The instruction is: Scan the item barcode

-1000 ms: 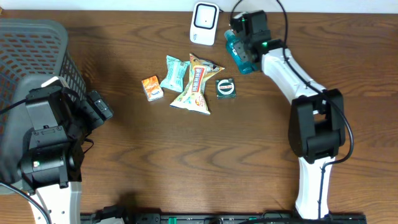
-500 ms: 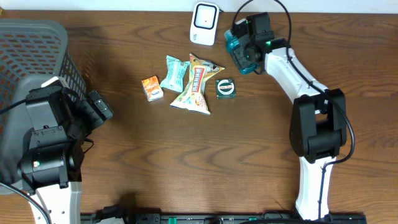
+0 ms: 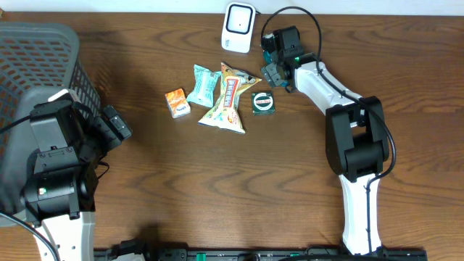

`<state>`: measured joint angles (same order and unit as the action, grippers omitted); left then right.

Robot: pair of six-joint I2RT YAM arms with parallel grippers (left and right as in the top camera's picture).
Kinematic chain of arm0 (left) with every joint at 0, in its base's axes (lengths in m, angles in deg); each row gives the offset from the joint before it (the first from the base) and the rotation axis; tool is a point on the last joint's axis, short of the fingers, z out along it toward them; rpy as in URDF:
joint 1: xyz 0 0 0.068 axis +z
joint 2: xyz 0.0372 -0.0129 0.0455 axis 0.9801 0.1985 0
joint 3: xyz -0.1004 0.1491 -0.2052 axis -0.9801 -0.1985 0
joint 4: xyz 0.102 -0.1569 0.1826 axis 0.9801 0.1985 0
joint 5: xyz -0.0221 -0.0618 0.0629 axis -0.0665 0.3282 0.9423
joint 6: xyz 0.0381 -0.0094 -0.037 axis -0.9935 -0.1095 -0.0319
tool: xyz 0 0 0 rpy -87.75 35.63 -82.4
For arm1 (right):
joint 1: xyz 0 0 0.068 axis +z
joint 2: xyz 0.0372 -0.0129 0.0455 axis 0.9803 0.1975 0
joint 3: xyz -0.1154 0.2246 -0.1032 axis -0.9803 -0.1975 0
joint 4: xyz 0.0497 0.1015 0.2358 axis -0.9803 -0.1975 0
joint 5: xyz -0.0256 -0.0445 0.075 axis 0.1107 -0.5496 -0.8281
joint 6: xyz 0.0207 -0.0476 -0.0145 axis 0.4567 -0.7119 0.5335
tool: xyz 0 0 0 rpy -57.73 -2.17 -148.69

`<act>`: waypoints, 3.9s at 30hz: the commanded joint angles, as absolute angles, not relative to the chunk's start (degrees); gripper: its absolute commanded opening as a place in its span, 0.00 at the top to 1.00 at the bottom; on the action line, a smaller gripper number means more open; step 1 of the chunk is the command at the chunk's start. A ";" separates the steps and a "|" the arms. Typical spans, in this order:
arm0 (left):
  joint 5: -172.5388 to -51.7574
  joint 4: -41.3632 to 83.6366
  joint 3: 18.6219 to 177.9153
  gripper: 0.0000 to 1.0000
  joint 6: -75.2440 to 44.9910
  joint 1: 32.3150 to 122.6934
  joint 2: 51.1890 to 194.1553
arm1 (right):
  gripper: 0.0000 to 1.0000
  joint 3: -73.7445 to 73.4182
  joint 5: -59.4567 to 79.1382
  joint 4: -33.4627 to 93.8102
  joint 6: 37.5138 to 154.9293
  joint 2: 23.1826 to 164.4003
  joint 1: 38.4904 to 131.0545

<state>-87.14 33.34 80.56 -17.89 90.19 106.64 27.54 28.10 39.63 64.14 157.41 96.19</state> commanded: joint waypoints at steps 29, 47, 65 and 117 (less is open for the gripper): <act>-86.44 33.41 80.87 0.02 -17.39 90.54 106.75 | 0.76 27.47 15.69 39.93 76.11 159.11 88.89; -86.44 33.41 80.87 0.02 -17.39 90.54 106.75 | 0.85 27.47 4.45 38.27 77.18 159.11 82.36; -86.44 33.41 80.87 0.02 -17.39 90.54 106.75 | 0.99 28.44 -0.51 43.95 80.18 150.37 82.84; -86.44 33.41 80.87 0.02 -17.39 90.54 106.75 | 0.15 28.22 -5.62 41.11 82.71 161.32 89.13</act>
